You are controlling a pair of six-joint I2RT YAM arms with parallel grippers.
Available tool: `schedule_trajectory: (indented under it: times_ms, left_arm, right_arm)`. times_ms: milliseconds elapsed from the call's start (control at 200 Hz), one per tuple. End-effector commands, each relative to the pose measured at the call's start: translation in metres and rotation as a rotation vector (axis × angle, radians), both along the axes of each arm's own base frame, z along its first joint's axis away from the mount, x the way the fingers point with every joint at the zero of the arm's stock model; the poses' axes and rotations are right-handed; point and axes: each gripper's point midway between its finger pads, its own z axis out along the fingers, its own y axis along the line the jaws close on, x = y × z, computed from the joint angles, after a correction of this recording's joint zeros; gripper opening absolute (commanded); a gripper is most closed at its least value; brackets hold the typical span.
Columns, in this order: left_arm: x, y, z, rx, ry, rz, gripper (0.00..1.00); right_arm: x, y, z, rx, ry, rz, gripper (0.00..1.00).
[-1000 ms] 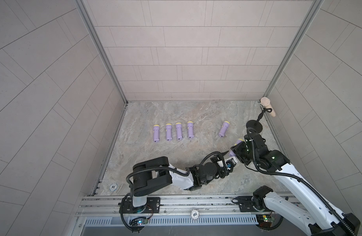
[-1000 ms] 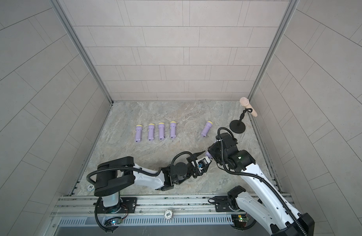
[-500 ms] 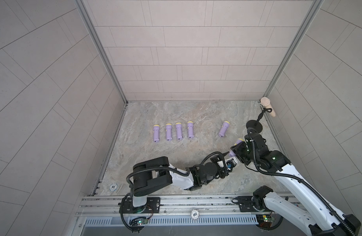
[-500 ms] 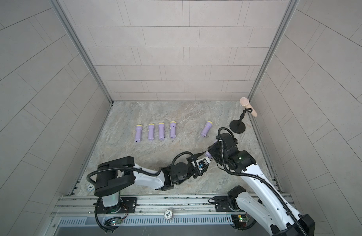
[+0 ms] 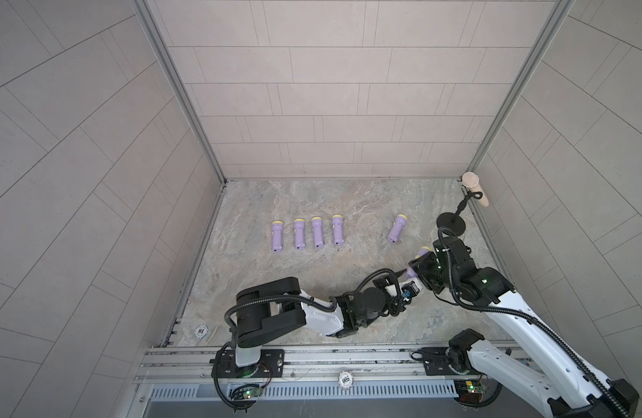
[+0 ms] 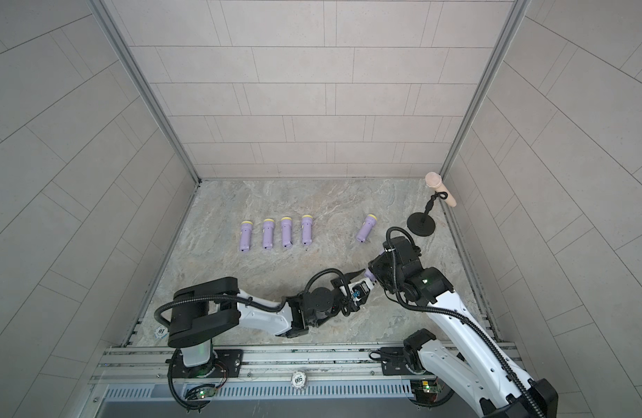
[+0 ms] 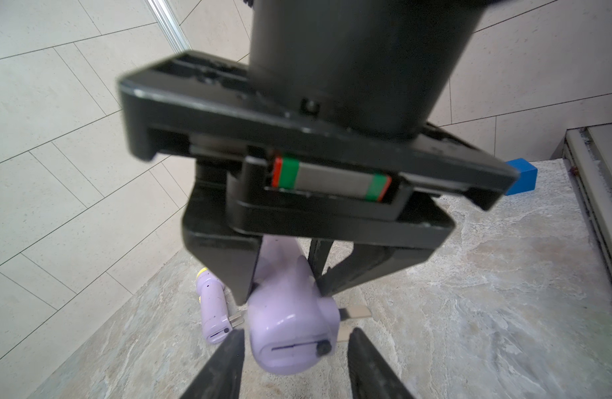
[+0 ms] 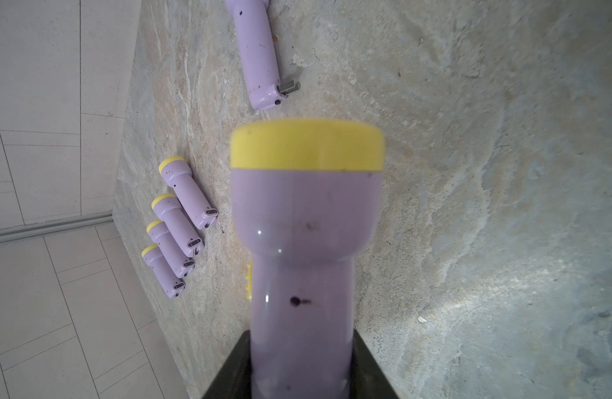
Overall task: Close the plug at the bottom of the flashlight
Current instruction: Close the plug of the flashlight.
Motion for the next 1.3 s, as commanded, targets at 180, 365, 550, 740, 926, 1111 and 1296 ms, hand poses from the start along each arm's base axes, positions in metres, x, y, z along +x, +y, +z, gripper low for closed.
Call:
schedule_trajectory:
  times_ms: [180, 365, 550, 740, 926, 1111, 1296]
  left_arm:
    - [0.0025, -0.0062, 0.0067, -0.01, -0.017, -0.007, 0.5]
    - [0.0025, -0.0056, 0.0065, -0.008, -0.015, -0.007, 0.49]
    - [0.0019, -0.0052, 0.0066, -0.004, -0.017, -0.01, 0.47]
    - [0.0012, -0.0065, 0.0051, 0.003, -0.016, -0.016, 0.46]
    - [0.0014, -0.0072, 0.0066, 0.002, -0.017, -0.018, 0.44]
    - [0.0004, -0.0083, 0.0058, 0.005, -0.017, -0.024, 0.43]
    - [0.0008, -0.0068, 0.0055, 0.01, -0.02, -0.019, 0.43]
  right_arm:
    - [0.0021, -0.0016, 0.0032, 0.005, -0.024, -0.009, 0.0]
    - [0.0021, -0.0011, 0.004, 0.008, -0.025, -0.007, 0.0]
    - [0.0014, -0.0004, 0.0031, 0.011, -0.02, -0.005, 0.0]
    - [0.0008, -0.0004, 0.0024, 0.011, -0.018, -0.004, 0.0]
    - [-0.0002, -0.0004, 0.0, 0.01, -0.011, -0.003, 0.0]
    - [-0.0006, -0.0005, -0.0021, 0.009, -0.009, -0.001, 0.0]
    - [-0.0009, -0.0012, -0.0037, 0.004, -0.007, 0.001, 0.0]
